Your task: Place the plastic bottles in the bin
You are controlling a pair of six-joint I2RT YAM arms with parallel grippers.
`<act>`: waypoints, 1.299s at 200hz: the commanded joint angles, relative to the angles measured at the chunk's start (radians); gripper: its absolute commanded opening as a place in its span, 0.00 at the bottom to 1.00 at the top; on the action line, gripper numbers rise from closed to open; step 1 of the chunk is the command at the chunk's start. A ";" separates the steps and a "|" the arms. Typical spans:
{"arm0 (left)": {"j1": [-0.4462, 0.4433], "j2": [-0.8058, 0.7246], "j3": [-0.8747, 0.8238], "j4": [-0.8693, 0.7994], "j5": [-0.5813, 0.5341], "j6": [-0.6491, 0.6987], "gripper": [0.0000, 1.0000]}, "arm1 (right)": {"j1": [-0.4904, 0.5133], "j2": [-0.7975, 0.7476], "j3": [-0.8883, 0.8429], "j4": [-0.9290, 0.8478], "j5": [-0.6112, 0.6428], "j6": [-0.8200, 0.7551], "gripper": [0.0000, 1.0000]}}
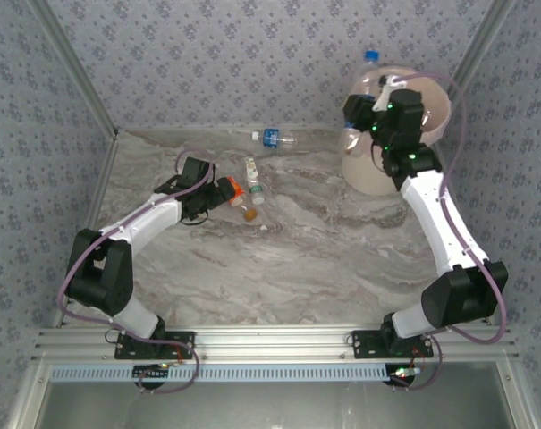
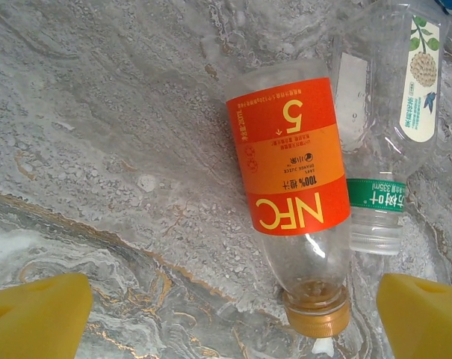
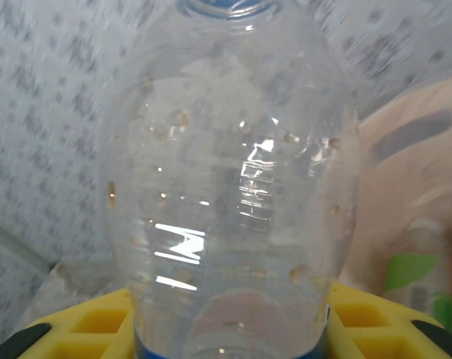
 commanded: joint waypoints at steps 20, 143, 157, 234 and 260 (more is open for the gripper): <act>0.004 -0.004 0.012 0.016 0.013 -0.008 0.98 | -0.139 0.094 0.156 -0.027 -0.064 -0.032 0.44; 0.004 0.008 0.006 0.010 0.001 -0.013 0.98 | -0.327 0.511 0.631 -0.417 -0.135 -0.134 0.56; 0.004 0.009 0.008 0.010 0.003 -0.012 0.98 | -0.320 0.511 0.626 -0.440 -0.110 -0.132 0.65; 0.004 0.014 0.008 0.008 0.009 -0.009 0.98 | -0.321 0.415 0.595 -0.413 -0.059 -0.121 0.86; 0.003 0.025 0.007 0.020 0.032 -0.017 0.98 | -0.318 0.369 0.538 -0.364 -0.048 -0.102 0.88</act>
